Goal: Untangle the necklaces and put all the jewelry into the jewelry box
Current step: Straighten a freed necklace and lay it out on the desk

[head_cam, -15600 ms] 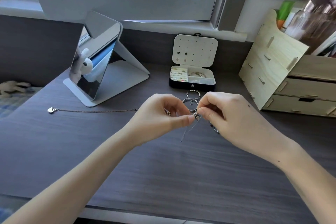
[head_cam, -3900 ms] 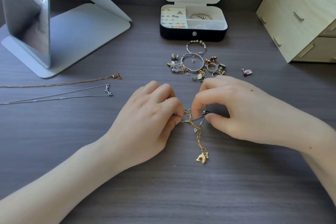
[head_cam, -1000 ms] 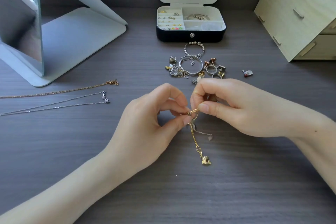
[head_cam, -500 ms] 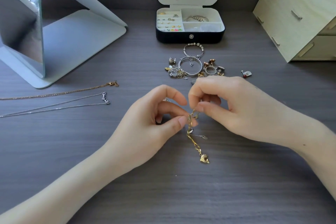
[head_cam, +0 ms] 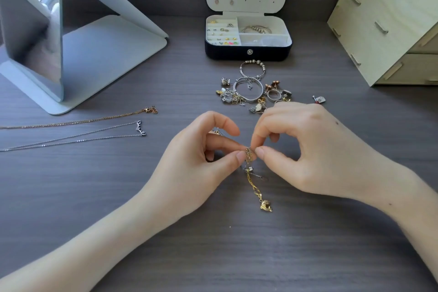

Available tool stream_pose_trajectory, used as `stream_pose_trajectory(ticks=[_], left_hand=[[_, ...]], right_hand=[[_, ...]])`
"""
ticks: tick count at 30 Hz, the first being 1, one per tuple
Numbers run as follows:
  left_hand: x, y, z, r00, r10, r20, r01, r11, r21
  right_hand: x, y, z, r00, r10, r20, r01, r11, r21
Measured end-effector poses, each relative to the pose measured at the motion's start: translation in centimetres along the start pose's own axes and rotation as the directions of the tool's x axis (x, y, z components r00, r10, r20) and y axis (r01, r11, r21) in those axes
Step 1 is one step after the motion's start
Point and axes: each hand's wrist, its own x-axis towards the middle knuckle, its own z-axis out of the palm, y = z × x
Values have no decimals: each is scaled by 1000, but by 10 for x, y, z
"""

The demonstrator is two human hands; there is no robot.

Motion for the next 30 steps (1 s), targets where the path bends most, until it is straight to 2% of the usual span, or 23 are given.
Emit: stream_pose_trajectory(ticks=[7,11,14,23,30], left_hand=[[-5,-1,1,995,91,-33,-85,986,144],[-8,0,2,978,208,-32,-185,925,331],[-10,1,2,965,260,-13,-234,886,400],[-11,1,0,970,241,28,-234,898,373],[-10,0,-1,969,245,33,-239,895,377]], right_hand=[[-5,-7,8,994,47,-95,-51,998,-44],[-5,-10,10,994,49,-95,-55,997,-61],[-5,-12,12,994,44,-102,-53,995,-86],[-7,-24,21,986,-29,-162,-8,975,-224],[-10,-23,23,991,11,-137,-31,988,-149]])
